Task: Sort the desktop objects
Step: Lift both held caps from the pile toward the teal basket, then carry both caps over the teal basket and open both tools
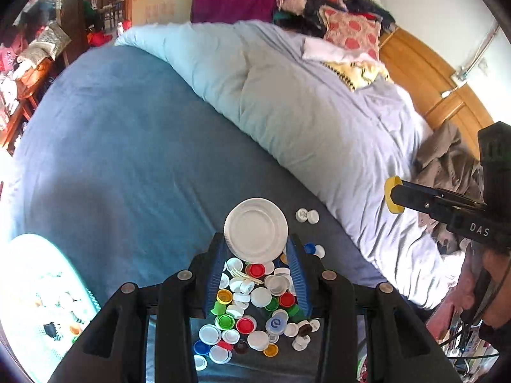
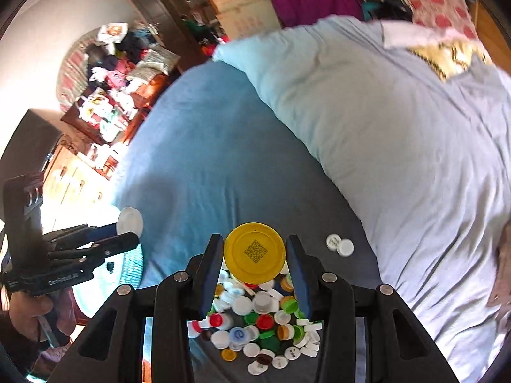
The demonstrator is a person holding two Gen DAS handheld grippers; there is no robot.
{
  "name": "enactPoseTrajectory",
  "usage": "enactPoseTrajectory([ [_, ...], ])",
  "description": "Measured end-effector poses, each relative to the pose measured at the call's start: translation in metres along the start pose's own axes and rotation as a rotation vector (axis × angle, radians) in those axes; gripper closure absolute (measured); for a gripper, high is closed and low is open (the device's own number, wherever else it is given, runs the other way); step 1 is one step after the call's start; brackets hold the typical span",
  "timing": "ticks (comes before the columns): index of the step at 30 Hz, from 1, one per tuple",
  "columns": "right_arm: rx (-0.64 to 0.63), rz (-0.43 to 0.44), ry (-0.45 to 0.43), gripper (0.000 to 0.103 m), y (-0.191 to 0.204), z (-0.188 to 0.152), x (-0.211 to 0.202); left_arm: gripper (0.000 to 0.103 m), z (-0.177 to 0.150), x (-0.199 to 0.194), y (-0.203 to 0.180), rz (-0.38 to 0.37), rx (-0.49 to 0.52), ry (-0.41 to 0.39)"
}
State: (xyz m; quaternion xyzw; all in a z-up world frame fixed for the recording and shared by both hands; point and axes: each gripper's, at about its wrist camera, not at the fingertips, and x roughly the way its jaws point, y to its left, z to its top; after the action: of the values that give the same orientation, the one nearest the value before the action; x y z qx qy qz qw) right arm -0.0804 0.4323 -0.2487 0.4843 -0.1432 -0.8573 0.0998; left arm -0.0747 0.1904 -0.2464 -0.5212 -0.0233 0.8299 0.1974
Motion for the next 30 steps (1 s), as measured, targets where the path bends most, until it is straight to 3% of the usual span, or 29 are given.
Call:
enactPoseTrajectory([
  [11,-0.133,0.099,-0.044,0.059,0.104,0.030,-0.041,0.063,-0.007,-0.091,0.053,0.079,-0.081,-0.096],
  [17,-0.227,0.158,-0.045,0.059,0.169,0.043,-0.036,0.063,-0.018,-0.137,0.096,0.144,-0.133,-0.152],
  [30,-0.391,0.295,0.000,0.059,0.300,0.048,-0.010,0.063,-0.044,-0.198,0.186,0.218,-0.230,-0.198],
])
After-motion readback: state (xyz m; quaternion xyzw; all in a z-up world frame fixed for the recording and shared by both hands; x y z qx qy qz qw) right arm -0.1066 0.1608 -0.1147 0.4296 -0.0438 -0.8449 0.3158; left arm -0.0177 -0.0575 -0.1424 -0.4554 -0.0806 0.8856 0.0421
